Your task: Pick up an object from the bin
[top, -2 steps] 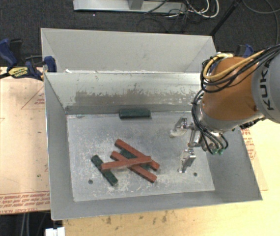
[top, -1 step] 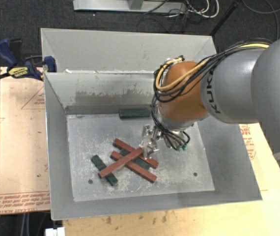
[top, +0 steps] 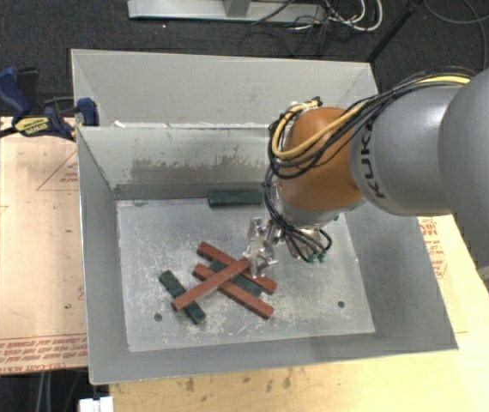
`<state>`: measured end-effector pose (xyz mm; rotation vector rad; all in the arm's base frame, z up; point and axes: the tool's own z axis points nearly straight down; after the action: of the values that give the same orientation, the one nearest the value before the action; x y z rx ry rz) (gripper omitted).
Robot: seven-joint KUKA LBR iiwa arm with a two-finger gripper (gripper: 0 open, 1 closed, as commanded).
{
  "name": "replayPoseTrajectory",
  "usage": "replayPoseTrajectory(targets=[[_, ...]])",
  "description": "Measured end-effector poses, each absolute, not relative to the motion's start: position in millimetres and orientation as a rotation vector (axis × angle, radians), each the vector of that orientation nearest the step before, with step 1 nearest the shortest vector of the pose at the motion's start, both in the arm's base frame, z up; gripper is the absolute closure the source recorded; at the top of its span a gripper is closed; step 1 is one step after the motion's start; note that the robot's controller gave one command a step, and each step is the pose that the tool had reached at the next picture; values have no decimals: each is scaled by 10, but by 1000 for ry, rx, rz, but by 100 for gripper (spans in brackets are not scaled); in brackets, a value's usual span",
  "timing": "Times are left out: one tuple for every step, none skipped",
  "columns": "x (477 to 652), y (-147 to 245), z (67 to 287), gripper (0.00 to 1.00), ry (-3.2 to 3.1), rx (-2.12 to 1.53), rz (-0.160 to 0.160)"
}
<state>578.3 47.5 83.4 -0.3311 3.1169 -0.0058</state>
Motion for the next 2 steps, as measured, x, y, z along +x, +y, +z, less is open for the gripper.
replayPoseTrajectory(targets=[[5791, 365, 1242, 100, 3116, -402, 1], [5423, 1212, 1135, 0, 3110, -394, 7]])
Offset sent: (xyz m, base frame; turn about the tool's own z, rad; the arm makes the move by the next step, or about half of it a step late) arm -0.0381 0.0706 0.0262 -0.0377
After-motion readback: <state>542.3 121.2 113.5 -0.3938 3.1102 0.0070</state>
